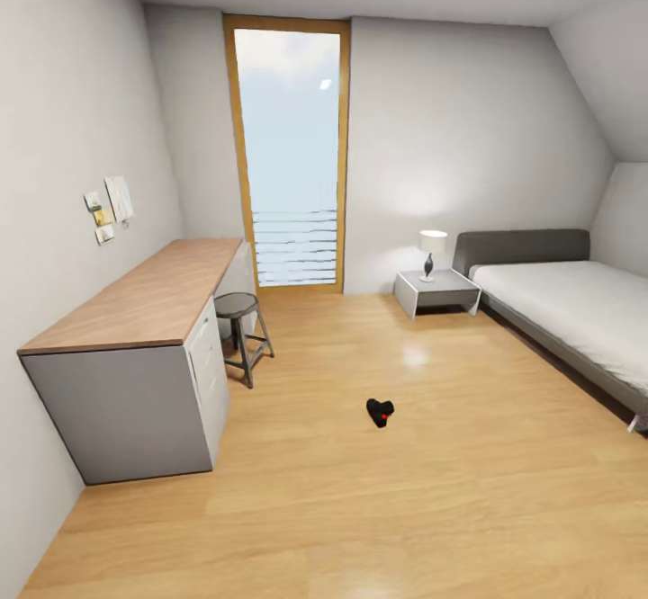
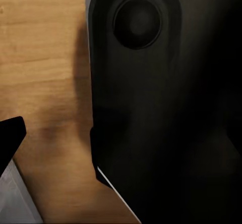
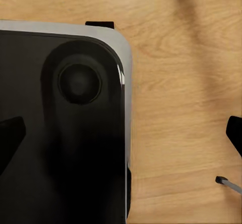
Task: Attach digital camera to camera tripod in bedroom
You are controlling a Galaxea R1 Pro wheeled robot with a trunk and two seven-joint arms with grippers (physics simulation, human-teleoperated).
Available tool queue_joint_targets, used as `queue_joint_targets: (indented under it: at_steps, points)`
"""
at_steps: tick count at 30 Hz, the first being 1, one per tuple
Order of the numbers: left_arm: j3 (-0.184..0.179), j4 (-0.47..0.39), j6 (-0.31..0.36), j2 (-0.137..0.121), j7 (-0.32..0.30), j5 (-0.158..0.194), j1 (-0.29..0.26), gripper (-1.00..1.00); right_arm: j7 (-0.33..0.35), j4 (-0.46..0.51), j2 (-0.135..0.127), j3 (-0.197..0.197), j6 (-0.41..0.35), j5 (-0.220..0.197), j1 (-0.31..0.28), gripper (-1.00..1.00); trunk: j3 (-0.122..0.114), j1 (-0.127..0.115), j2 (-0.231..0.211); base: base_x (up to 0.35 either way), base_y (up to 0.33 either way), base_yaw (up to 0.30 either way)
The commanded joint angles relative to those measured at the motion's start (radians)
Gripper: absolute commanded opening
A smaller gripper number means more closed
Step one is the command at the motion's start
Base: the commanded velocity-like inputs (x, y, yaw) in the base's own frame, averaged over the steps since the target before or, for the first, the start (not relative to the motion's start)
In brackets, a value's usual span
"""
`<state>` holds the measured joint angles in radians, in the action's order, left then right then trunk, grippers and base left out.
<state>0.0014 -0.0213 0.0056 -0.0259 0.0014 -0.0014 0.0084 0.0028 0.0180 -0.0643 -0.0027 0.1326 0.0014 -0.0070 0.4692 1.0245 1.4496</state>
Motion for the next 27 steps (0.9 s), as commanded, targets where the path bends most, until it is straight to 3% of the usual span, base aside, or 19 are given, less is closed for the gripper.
queue_joint_targets:
  at_steps: [1, 27]
  points:
    - [0.000, -0.002, 0.001, 0.000, 0.000, 0.000, 0.001, 1.00, 0.000, -0.001, 0.000, 0.000, 0.009, 0.000, -0.001, 1.00, 0.001, 0.001, 0.000, 0.275, 0.211, -0.300]
    - [0.000, -0.002, 0.001, -0.002, 0.002, 0.000, 0.001, 1.00, 0.000, -0.001, 0.000, 0.000, 0.033, 0.000, -0.001, 1.00, 0.001, 0.001, 0.000, 0.274, 0.217, -0.300]
